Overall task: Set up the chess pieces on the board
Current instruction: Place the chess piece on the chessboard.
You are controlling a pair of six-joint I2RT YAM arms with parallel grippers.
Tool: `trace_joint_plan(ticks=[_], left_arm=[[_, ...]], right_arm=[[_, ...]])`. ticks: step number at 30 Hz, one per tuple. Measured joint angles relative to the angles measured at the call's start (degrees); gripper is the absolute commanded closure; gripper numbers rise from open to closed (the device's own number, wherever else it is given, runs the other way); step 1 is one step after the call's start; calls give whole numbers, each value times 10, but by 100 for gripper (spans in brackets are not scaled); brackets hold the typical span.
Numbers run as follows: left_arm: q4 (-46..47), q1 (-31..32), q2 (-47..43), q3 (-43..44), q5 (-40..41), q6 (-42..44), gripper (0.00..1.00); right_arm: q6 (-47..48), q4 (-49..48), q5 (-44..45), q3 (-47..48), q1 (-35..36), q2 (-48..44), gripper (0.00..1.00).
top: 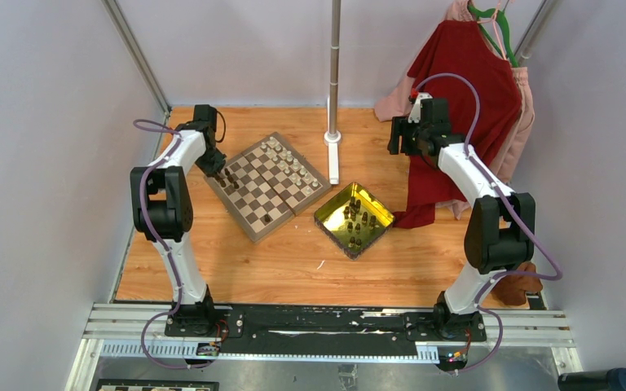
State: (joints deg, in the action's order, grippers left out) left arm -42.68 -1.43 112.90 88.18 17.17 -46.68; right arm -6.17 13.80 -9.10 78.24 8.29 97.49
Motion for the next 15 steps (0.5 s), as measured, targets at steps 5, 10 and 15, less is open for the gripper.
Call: trace_joint_plan(ticks=[5, 10, 15], left_arm=[[-5, 0, 0, 0, 0, 5, 60], [-9, 0, 0, 0, 0, 9, 58], [-10, 0, 0, 0, 6, 9, 58]], right_arm=[[0, 0, -1, 0, 1, 0, 30], [0, 0, -4, 0, 1, 0, 30], [0, 4, -8, 4, 1, 1, 30]])
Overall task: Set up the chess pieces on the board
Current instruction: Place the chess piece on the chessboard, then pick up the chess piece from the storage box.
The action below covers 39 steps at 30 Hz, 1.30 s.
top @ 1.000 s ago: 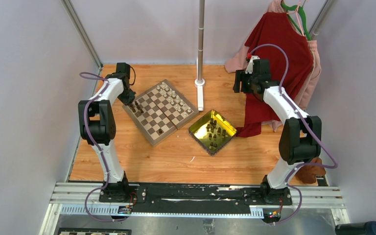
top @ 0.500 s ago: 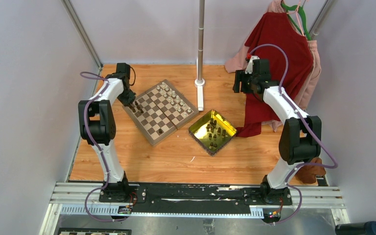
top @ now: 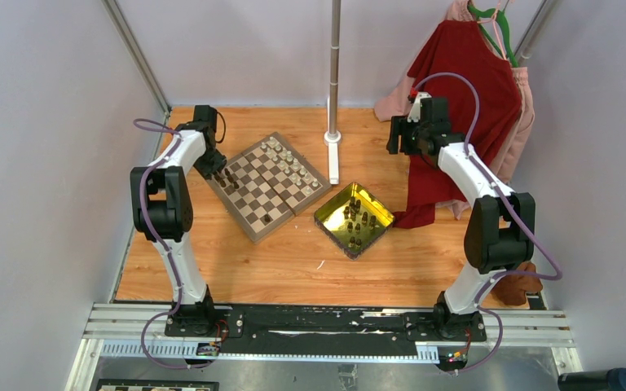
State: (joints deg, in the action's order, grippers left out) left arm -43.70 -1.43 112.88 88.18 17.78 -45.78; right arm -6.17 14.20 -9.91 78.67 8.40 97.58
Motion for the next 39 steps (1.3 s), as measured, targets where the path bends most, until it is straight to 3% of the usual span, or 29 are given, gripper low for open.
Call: trace_joint_plan(ticks=[6, 8, 15, 21, 32, 39], left_arm=[[0, 0, -7, 0, 11, 3, 55], [3, 0, -21, -1, 15, 4, 50], [63, 26, -142, -31, 29, 39, 38], [143, 141, -214, -56, 28, 119, 35], [176, 388, -217, -57, -50, 288, 37], [162, 471, -178, -57, -124, 374, 37]], right_arm=[[0, 1, -2, 4, 0, 0, 30], [0, 2, -2, 4, 0, 0, 30], [0, 2, -2, 4, 0, 0, 30], [1, 4, 0, 2, 5, -14, 30], [9, 5, 15, -25, 24, -68, 30], [9, 7, 25, -38, 25, -78, 30]])
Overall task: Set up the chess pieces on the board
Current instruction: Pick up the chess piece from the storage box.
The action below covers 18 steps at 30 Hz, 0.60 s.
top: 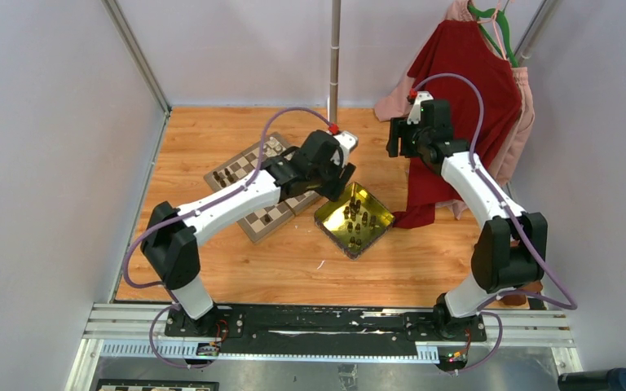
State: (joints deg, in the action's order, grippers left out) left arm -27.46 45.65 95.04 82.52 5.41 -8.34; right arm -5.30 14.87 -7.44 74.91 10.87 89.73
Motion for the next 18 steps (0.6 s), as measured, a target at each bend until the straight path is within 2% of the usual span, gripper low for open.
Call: trace_joint_plan(ticks=[6, 18], left_arm=[[-18, 27, 40, 0, -50, 31, 38], [-28, 47, 107, 24, -65, 30, 42]], right_arm=[[0, 2, 7, -10, 0, -13, 31], [0, 3, 16, -20, 0, -27, 31]])
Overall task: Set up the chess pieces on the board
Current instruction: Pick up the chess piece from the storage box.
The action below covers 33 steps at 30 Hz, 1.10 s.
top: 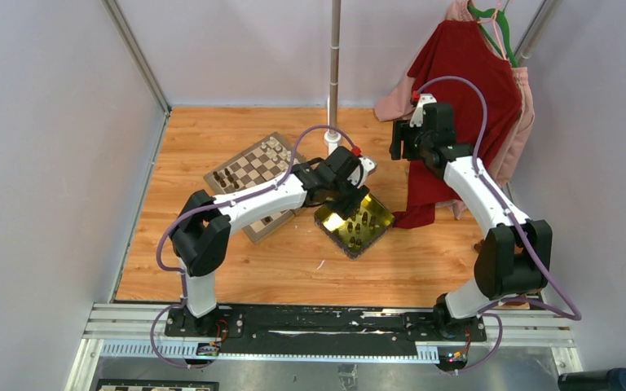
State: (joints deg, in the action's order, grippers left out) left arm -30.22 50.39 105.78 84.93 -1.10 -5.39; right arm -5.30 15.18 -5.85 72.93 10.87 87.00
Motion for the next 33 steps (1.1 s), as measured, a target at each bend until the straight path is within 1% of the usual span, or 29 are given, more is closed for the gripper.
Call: trace_joint_plan(ticks=[3, 7, 12, 13, 15, 16, 18, 21, 27, 30, 33], left_arm=[[-4, 0, 8, 2, 2, -2, 41], [-7, 0, 2, 4, 23, -9, 40], [-12, 0, -9, 29, 34, -13, 41], [-11, 0, -10, 36, 37, -15, 42], [-7, 0, -19, 37, 43, -22, 48], [-3, 0, -28, 30, 50, -27, 49], [5, 0, -61, 3, 71, -38, 49], [14, 0, -141, -49, 115, -56, 45], [37, 0, -323, -124, 231, -101, 34], [44, 0, -385, -153, 273, -115, 33], [44, 0, -416, -171, 299, -125, 32]], right_arm=[[1, 3, 0, -4, 1, -4, 32], [7, 13, 2, -4, 10, -11, 32], [15, 28, 8, -4, 43, -21, 34], [17, 31, 11, -4, 53, -22, 35], [22, 38, 14, -4, 73, -24, 37], [24, 43, 15, -4, 83, -27, 38], [27, 52, 17, -5, 106, -33, 38], [32, 64, 19, -7, 136, -42, 39], [34, 76, 21, -20, 185, -42, 41], [34, 83, 21, -22, 208, -34, 42], [34, 86, 21, -22, 223, -18, 43]])
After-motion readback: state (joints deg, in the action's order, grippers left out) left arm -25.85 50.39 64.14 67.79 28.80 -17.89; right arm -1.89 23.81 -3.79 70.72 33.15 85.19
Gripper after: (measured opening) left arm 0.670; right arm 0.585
